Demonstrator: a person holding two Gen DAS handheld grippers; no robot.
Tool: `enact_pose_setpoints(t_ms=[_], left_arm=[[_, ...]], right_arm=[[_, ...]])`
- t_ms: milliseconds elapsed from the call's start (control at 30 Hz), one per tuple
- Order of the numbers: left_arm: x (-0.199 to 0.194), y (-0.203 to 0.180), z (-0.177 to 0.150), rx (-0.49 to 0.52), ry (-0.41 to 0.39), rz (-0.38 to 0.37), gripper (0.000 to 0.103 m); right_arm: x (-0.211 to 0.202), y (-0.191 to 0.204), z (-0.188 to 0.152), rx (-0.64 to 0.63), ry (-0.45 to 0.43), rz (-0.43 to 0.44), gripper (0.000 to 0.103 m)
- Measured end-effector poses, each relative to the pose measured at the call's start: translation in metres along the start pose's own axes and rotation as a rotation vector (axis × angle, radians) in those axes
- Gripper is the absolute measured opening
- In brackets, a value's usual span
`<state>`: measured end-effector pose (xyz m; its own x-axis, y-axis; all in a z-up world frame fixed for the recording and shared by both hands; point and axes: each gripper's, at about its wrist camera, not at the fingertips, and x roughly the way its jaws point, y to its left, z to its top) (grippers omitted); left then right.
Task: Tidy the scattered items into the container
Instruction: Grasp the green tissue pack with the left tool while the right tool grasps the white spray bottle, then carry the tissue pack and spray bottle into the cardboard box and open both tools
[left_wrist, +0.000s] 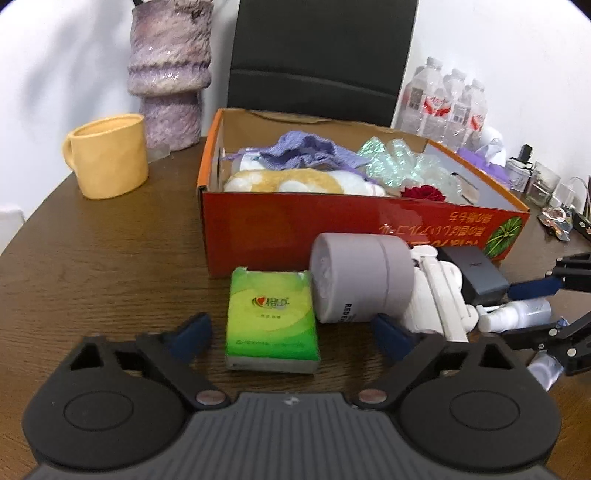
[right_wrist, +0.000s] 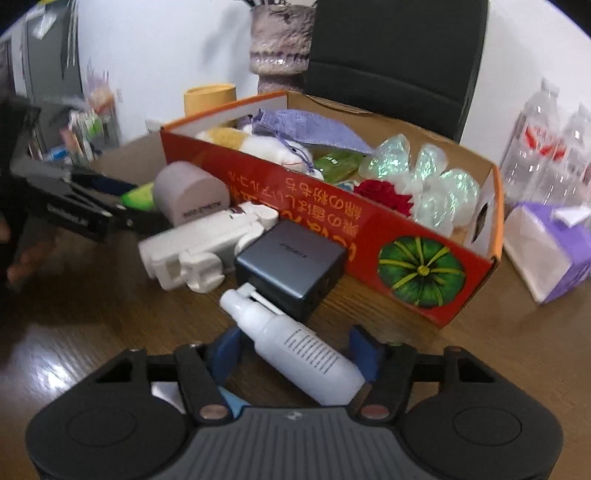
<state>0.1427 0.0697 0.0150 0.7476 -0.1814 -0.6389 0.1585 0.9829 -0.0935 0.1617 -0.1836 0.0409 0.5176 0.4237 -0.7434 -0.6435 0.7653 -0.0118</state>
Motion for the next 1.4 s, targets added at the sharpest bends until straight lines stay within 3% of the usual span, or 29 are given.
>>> enact_pose_setpoints(t_ms=[33,100,200,333,567,767,900,1167,1300,1400], left_arm=[[-0.001,-0.004,-0.001,0.017,0.0,0.02,0.061],[-0.005,-0.01,-0.004,0.031,0.0,0.058,0.051],[-0.015,-0.013,-0.01,-0.006,-0.002,0.075,0.051],[-0.036,-0.016,-0.015,-0.065,-0.026,0.078,0.049],[-0.087,-0.036,-0.008,-0.054,-0.125,0.035,0.049],[-0.083,-0.062,0.027,-0.024,-0.175,0.004,0.049],[-0.066,-0.075,0.061,0.01,-0.201,-0.024,0.049],[0.0,-0.092,0.123,0.025,-0.137,-0.003,0.049],[0.043,-0.096,0.137,0.02,-0.02,-0.053,0.05],[0.07,-0.098,0.145,0.025,0.031,-0.026,0.05]], right_arm=[[-0.003,0.002,-0.002,0.008,0.001,-0.001,0.048],[-0.008,0.007,-0.007,0.028,0.005,-0.019,0.045],[-0.016,0.014,-0.012,0.075,0.003,-0.06,0.034],[-0.03,0.014,-0.016,0.156,-0.049,-0.088,0.034],[-0.063,0.012,-0.013,0.259,-0.187,-0.084,0.033],[-0.076,-0.002,0.007,0.358,-0.286,-0.083,0.033],[-0.081,-0.014,0.036,0.357,-0.328,-0.12,0.033],[-0.06,-0.063,0.095,0.354,-0.247,-0.184,0.033],[-0.033,-0.083,0.115,0.329,-0.127,-0.187,0.033],[-0.006,-0.094,0.126,0.307,0.0,-0.187,0.033]])
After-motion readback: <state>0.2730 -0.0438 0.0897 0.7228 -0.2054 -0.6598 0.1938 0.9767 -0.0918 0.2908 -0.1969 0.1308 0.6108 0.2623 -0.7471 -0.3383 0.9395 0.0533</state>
